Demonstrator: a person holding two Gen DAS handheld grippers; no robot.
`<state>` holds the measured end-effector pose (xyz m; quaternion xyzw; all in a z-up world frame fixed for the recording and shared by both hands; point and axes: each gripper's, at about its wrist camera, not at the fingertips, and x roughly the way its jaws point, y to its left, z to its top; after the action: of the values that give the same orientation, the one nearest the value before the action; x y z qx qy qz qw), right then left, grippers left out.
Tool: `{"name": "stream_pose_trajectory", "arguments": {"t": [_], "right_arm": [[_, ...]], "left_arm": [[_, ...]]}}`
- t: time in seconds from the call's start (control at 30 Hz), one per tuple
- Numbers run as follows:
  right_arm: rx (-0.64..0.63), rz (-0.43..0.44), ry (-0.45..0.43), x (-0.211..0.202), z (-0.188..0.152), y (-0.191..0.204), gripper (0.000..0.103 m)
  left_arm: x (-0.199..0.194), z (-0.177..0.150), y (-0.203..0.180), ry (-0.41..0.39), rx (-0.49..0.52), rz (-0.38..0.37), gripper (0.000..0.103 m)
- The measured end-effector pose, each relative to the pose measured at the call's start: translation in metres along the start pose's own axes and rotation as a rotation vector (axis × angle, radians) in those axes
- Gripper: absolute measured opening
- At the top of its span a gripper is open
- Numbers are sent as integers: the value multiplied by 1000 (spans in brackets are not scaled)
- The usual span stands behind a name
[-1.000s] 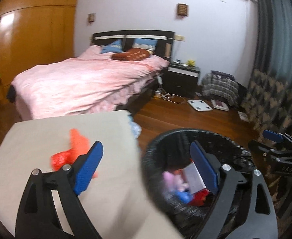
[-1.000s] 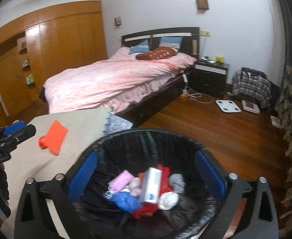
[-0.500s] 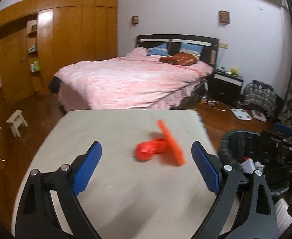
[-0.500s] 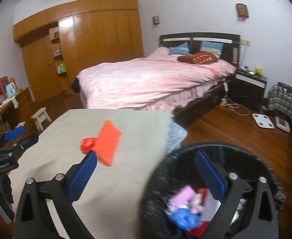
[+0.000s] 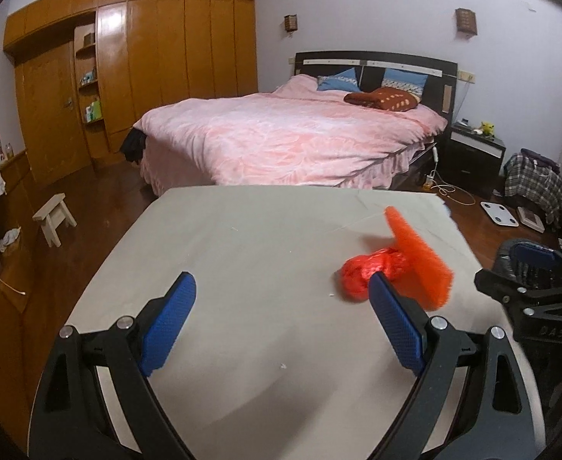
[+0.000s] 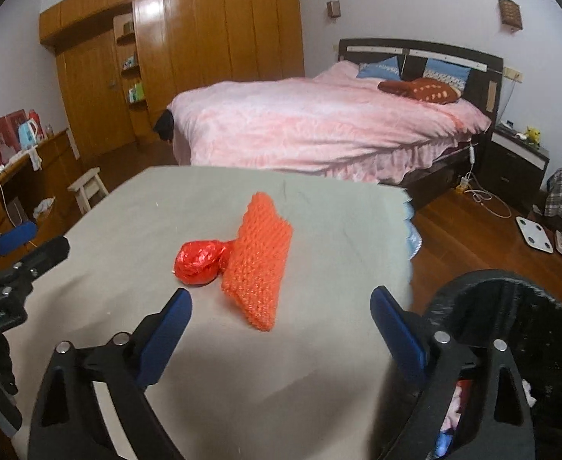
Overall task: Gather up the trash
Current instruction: 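Move both tools back over the orange mesh pad and red bag, then grasp the orange mesh pad with the right tool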
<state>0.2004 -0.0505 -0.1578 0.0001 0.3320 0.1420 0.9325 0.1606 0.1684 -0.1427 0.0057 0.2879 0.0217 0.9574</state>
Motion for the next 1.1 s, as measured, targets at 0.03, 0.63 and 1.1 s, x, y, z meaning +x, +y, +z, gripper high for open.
{"name": "stream_pose_trajectory", "arguments": {"t": [0.03, 0.63, 1.1], "right_arm": [[-2, 3, 8, 6, 0, 1, 87], [12, 36, 81, 49, -2, -8, 12], [55, 19, 69, 41, 5, -29, 12]], "left_arm": [[4, -1, 2, 5, -5, 2, 89], [58, 1, -21, 53, 7, -69, 89], [128, -3, -72, 201, 60, -201, 58]]}}
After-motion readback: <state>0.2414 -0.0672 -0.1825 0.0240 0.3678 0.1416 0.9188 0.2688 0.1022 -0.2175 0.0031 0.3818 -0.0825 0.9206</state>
